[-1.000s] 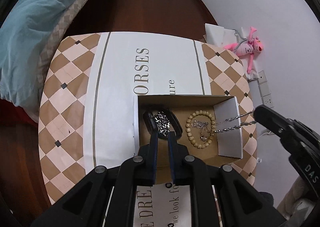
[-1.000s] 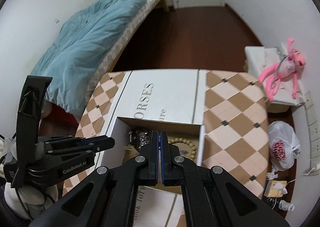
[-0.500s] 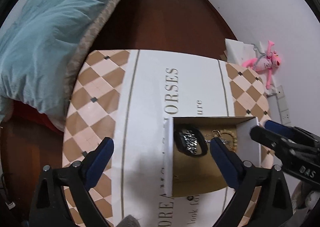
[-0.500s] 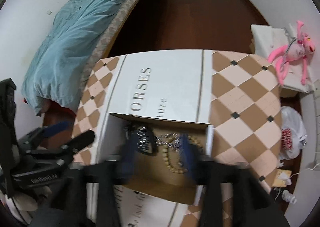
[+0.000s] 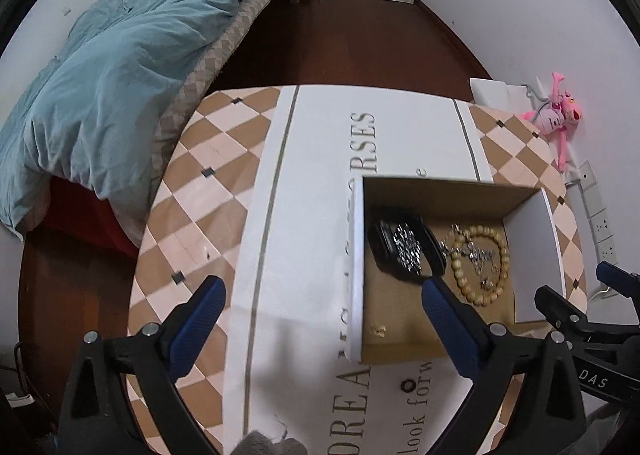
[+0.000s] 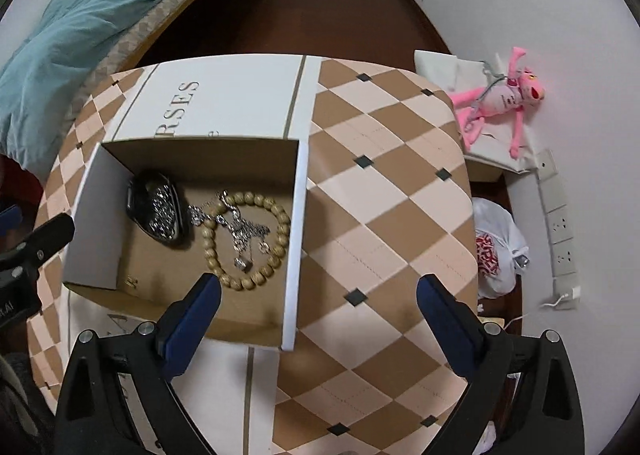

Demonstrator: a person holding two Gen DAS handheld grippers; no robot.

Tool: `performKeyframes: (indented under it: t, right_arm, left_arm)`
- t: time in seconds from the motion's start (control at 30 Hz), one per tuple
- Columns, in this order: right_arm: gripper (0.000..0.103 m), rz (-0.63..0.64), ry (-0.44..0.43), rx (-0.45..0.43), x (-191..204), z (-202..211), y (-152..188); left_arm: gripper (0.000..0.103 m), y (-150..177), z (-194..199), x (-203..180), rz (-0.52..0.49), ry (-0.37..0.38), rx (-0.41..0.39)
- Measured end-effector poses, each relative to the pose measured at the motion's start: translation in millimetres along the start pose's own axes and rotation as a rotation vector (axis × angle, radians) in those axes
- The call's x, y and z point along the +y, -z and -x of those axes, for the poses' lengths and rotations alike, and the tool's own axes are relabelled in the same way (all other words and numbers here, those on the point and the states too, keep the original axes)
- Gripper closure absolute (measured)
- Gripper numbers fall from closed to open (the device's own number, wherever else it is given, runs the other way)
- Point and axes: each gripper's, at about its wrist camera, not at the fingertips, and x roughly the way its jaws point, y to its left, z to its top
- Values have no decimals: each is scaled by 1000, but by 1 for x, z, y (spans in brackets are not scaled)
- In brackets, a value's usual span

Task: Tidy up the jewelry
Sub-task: 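Lift both grippers out of the box and back over the table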

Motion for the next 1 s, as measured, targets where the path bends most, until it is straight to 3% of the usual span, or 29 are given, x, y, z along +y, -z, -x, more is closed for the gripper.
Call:
performKeyframes:
  t: [0.3,0.77,1.0]
  right_arm:
    - [3,-66,1,-83,-3,34,30]
    - [3,-102,73,-319,-15,144,72]
    - [3,-133,57,-381,-23,183,89]
  left_arm:
    - [3,20,26,-11,-10,7,-56]
    - [3,53,120,-18,-14,20,-242]
    - [3,65,156,-20,-20,49,-293]
